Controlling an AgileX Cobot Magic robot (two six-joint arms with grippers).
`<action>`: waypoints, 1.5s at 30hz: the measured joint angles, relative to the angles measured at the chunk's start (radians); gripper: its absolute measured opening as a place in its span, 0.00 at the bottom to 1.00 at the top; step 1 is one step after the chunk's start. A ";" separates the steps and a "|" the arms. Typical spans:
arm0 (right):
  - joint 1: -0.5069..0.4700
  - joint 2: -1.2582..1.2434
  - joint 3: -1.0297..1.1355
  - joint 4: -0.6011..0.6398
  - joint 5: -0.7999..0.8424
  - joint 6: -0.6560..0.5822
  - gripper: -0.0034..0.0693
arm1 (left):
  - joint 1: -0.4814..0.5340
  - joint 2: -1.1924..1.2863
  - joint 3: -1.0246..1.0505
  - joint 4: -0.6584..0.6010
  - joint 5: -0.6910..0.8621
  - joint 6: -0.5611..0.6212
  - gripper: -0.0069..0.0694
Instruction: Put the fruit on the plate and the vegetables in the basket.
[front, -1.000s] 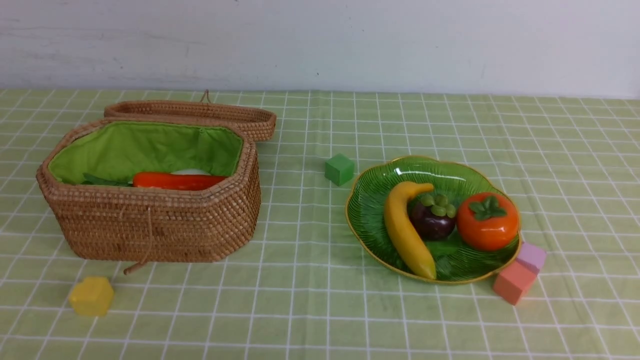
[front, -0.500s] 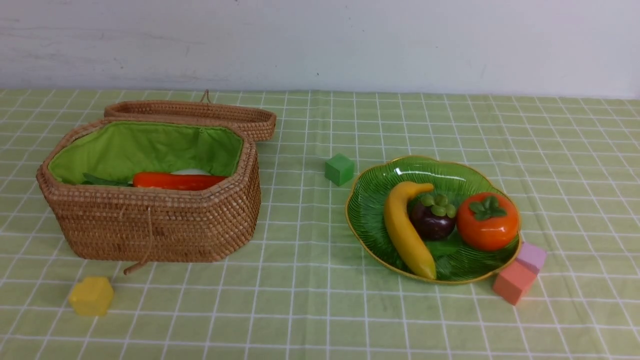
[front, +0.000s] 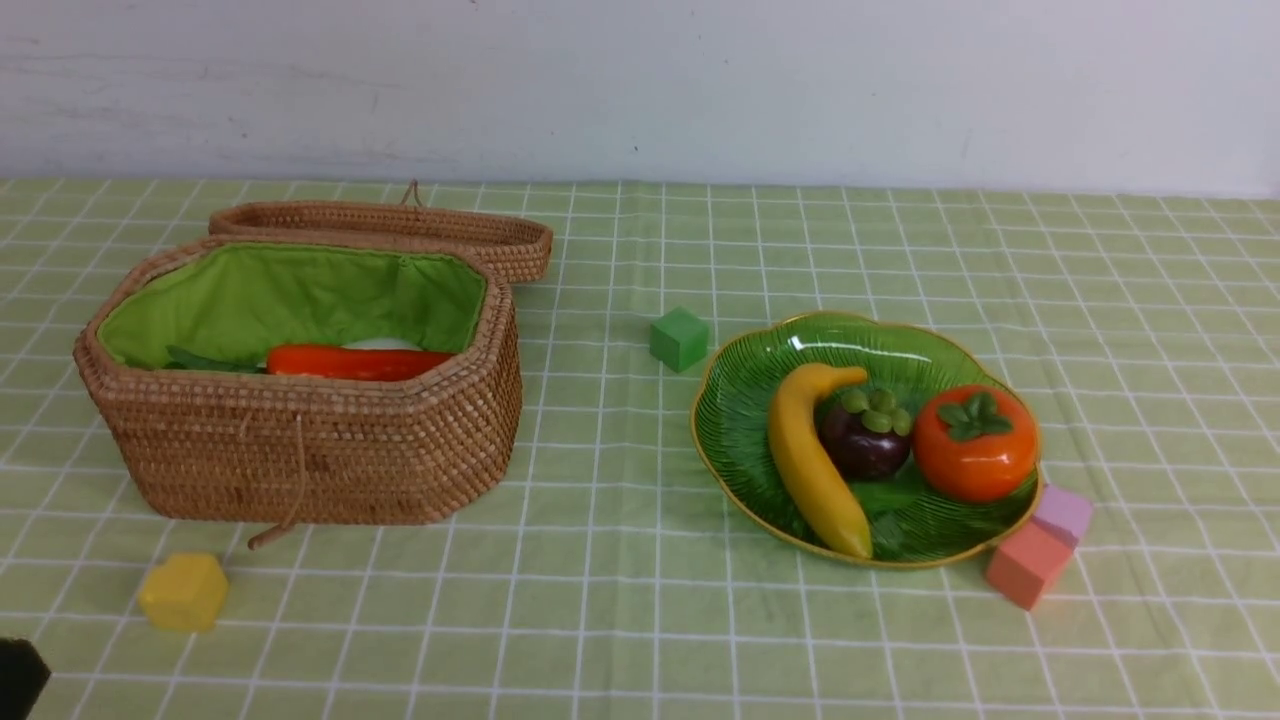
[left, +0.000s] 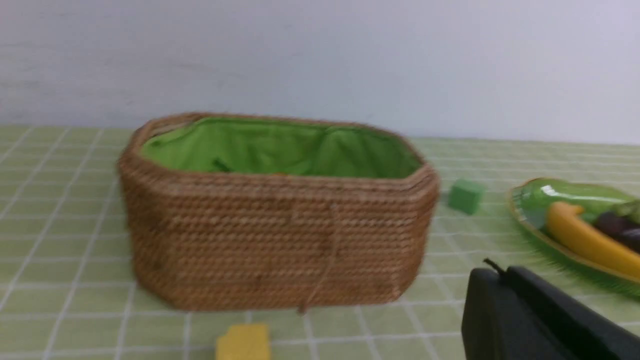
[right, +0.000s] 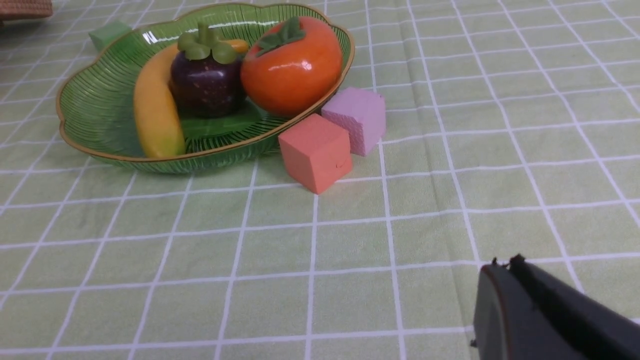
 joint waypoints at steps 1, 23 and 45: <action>0.000 0.000 0.000 0.000 0.000 0.000 0.06 | 0.021 0.000 0.012 0.025 0.005 -0.017 0.07; 0.000 0.000 0.000 0.002 -0.001 0.000 0.09 | 0.071 0.000 0.086 0.139 0.198 -0.253 0.07; 0.000 0.000 0.000 0.002 -0.001 0.000 0.11 | 0.071 0.000 0.086 0.141 0.198 -0.254 0.07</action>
